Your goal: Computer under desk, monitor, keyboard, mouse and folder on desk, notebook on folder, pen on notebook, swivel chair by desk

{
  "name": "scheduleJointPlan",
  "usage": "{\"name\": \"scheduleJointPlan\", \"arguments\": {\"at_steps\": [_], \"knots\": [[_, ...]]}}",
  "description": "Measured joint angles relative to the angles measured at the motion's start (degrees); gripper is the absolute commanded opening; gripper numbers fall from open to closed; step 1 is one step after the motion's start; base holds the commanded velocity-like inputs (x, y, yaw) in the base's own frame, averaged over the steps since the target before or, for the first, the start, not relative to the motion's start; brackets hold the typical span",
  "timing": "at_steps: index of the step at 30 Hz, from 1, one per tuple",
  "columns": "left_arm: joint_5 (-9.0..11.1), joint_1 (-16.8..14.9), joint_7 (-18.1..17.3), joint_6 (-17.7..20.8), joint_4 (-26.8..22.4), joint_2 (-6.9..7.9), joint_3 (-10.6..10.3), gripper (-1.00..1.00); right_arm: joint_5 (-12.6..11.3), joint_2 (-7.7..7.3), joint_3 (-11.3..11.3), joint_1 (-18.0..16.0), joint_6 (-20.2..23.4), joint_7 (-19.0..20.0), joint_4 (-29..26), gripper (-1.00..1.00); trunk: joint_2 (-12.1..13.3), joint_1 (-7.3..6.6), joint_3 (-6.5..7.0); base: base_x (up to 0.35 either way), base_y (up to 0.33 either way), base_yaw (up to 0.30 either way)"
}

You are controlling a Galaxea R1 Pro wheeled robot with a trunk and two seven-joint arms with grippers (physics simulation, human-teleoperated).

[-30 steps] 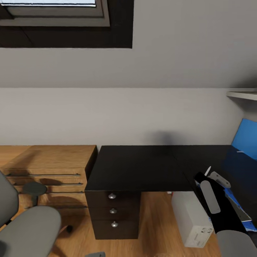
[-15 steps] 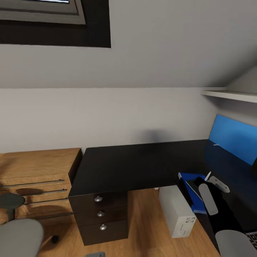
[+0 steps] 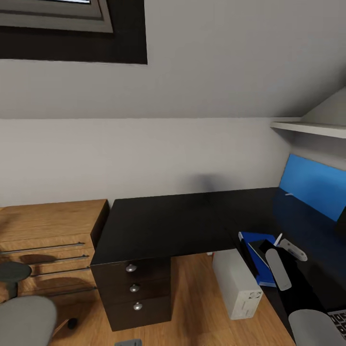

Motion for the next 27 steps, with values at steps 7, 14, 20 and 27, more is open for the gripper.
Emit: {"name": "scheduleJointPlan", "arguments": {"at_steps": [7,14,20,27], "knots": [[0.0,0.0,0.0,0.0,0.0,-0.06,0.0,1.0,1.3,0.01,0.0,0.0,0.0,0.0,0.0,-1.0,0.0,0.0,0.0,0.0,0.0,0.0],[0.0,0.0,-0.1,0.0,0.0,-0.08,-0.1,1.0,1.6,-0.07,0.0,-0.1,-0.1,0.0,1.8,-1.0,0.0,-0.01,0.0,0.023,0.0,0.0],[0.0,0.0,-0.1,0.0,0.0,-0.13,-0.2,1.0,4.0,-0.35,0.0,-1.7,-2.1,0.0,6.6,-1.0,0.0,-0.03,0.0,0.243,0.0,0.0],[0.1,0.0,-0.1,0.0,0.0,-0.15,-0.2,1.0,7.6,-0.42,0.0,-3.5,-4.5,0.0,10.8,-1.0,0.0,-0.01,0.0,0.202,0.0,0.0]]}}
